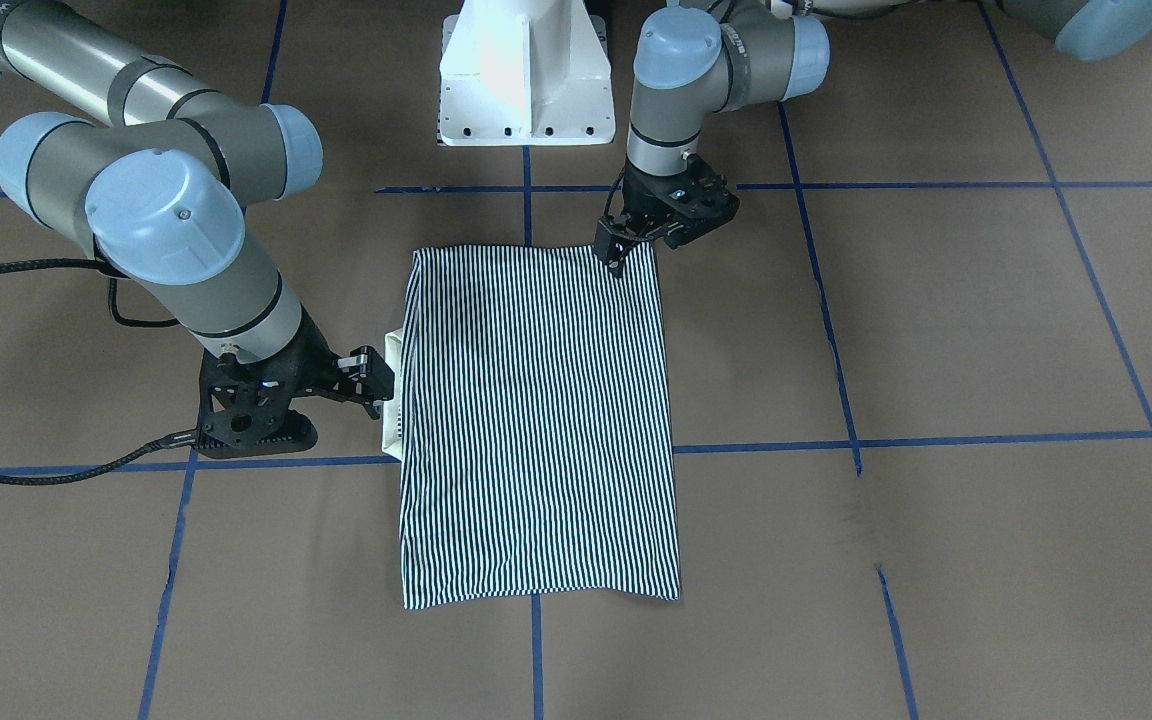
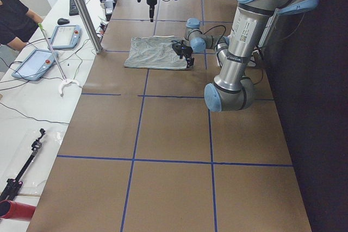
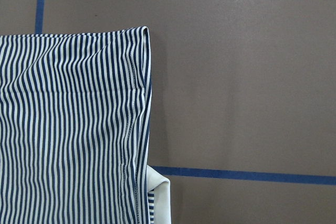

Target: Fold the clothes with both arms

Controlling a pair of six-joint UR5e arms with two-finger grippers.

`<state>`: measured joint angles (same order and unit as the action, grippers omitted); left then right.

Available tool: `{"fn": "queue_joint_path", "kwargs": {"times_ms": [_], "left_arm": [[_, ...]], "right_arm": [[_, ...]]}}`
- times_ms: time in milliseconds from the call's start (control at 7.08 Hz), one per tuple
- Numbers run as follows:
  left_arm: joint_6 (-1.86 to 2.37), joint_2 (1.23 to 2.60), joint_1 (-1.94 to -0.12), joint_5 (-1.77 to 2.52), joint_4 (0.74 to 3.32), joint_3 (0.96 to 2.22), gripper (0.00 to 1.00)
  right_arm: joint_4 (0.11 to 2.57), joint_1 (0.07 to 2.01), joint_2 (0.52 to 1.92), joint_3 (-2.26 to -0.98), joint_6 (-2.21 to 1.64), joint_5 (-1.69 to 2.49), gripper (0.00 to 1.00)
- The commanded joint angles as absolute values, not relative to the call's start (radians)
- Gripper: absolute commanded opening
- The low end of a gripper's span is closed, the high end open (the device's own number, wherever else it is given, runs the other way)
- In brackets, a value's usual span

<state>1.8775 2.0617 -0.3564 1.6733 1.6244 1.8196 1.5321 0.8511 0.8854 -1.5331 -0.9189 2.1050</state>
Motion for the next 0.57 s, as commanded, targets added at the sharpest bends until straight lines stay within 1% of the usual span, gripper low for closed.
{"fn": "queue_joint_path", "kwargs": {"times_ms": [0,424], "left_arm": [[1.893,2.057,-0.333,1.661,1.617,1.813,1.00],[1.893,2.056,-0.333,1.660,1.614,1.807,0.95]], "right_arm": [[1.529,0.845,0.885,-1.534,-0.940,2.103,1.00],[1.528,0.844,0.885,-1.534,-0.942,2.103,1.00]]}}
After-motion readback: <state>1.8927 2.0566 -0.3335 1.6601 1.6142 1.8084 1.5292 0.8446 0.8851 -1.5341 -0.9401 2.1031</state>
